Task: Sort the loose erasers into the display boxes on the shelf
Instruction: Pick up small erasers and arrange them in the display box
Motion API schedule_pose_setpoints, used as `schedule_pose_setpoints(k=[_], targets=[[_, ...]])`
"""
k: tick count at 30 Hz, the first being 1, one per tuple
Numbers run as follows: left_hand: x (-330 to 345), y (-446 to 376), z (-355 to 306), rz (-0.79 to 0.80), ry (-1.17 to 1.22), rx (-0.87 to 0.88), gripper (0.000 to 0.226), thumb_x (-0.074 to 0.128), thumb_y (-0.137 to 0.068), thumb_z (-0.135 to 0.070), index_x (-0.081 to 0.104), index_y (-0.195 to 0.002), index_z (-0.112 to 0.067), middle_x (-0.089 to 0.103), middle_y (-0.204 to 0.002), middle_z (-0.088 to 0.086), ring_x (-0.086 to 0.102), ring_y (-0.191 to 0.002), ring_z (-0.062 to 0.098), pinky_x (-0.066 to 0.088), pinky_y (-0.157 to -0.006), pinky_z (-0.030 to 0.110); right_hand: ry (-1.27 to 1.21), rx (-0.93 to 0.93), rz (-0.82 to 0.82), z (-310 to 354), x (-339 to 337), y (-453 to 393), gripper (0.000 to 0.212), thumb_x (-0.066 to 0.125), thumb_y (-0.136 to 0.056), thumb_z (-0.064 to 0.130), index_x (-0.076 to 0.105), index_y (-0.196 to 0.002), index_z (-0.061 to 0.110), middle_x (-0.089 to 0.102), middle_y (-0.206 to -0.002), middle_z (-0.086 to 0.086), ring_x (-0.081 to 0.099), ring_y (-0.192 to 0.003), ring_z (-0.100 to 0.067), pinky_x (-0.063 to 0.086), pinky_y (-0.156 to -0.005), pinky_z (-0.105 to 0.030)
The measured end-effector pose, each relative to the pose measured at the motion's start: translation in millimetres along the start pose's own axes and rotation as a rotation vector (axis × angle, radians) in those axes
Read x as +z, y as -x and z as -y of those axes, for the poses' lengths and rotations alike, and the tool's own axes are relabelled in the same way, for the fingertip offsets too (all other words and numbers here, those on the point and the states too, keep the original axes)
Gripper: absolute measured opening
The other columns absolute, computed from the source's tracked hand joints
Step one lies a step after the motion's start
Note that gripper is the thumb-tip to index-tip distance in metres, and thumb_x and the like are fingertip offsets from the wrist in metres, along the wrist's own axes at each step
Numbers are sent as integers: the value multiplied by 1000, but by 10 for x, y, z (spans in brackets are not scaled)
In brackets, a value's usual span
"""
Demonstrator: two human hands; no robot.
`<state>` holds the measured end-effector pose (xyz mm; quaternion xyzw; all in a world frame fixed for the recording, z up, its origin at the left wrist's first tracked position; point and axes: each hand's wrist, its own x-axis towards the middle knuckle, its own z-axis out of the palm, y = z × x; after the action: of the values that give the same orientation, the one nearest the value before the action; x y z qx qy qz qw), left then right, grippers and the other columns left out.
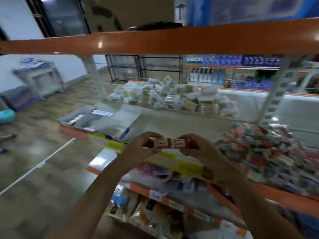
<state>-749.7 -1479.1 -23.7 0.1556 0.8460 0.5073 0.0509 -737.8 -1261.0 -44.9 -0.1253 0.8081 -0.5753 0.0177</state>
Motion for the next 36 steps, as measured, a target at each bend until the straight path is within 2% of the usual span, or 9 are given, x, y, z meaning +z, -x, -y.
schedule_pose_setpoints(k=[4, 8, 10, 13, 17, 22, 31, 33, 36], targets=[[-742, 177, 377, -57, -43, 9, 36, 69, -81, -3, 58, -96, -34, 67, -88, 1, 61, -73, -1, 50, -62, 15, 105, -36, 8, 203, 754, -422, 35, 69, -80, 5, 56, -97, 32, 64, -90, 8, 63, -82, -14, 50, -74, -26], [-1434, 215, 784, -95, -130, 23, 36, 70, -81, -5, 59, -98, -35, 68, -91, -2, 63, -80, 7, 51, -74, 26, 77, -30, 15, 362, 1454, -854, 35, 70, -80, 7, 55, -92, 37, 65, -87, 6, 62, -80, -14, 48, -71, -24], [-1729, 194, 971, -102, -130, 10, 34, 68, -82, -7, 59, -101, -33, 68, -92, -6, 63, -83, 6, 51, -75, 22, 28, -21, 15, 428, 1724, -1057, 32, 70, -80, 4, 58, -93, 31, 65, -86, 4, 61, -74, -7, 47, -67, -18], [-2053, 115, 1235, -105, -94, 5, 33, 66, -84, -5, 57, -102, -32, 68, -93, -7, 62, -83, 4, 48, -73, 15, 43, -35, 31, 507, 2028, -1337, 29, 68, -81, 3, 59, -100, 23, 63, -85, 10, 58, -70, 3, 45, -63, -10], [-2362, -96, 1623, -140, -68, 4, 40, 67, -81, 1, 55, -98, -33, 66, -87, -6, 62, -79, 7, 50, -72, 19, 88, -49, 29, 543, 2323, -1733, 33, 67, -80, 2, 59, -99, 29, 64, -91, 9, 60, -84, -8, 45, -71, -14], [-2747, -489, 1959, -172, -87, -16, 41, 69, -78, 1, 53, -92, -34, 63, -87, -4, 61, -75, 6, 49, -66, 18, 196, -103, 52, 618, 2539, -2363, 31, 68, -81, 8, 57, -103, 26, 59, -88, 15, 56, -80, 3, 40, -65, -2], [-3488, -1346, 2327, -140, -265, 55, 44, 71, -77, -7, 49, -92, -41, 58, -82, -17, 53, -70, -2, 40, -63, 16, 208, -52, 89, 657, 2738, -3441, 27, 66, -82, 8, 53, -103, 18, 59, -90, 7, 57, -82, -7, 43, -64, -8], [-3624, -1485, 2396, -138, -253, 51, 42, 71, -79, -9, 49, -92, -42, 59, -83, -16, 53, -69, -3, 44, -64, 19, 261, -31, 92, 670, 2775, -3640, 27, 66, -81, 11, 51, -101, 21, 59, -90, 8, 57, -82, -9, 41, -63, -10], [-3816, -1669, 2520, -125, -250, 49, 41, 71, -80, -13, 49, -94, -45, 62, -92, -12, 60, -82, 4, 54, -70, 29, 324, 25, 84, 687, 2878, -3898, 24, 65, -80, 16, 50, -96, 27, 61, -89, 5, 57, -83, -14, 45, -73, -24]])
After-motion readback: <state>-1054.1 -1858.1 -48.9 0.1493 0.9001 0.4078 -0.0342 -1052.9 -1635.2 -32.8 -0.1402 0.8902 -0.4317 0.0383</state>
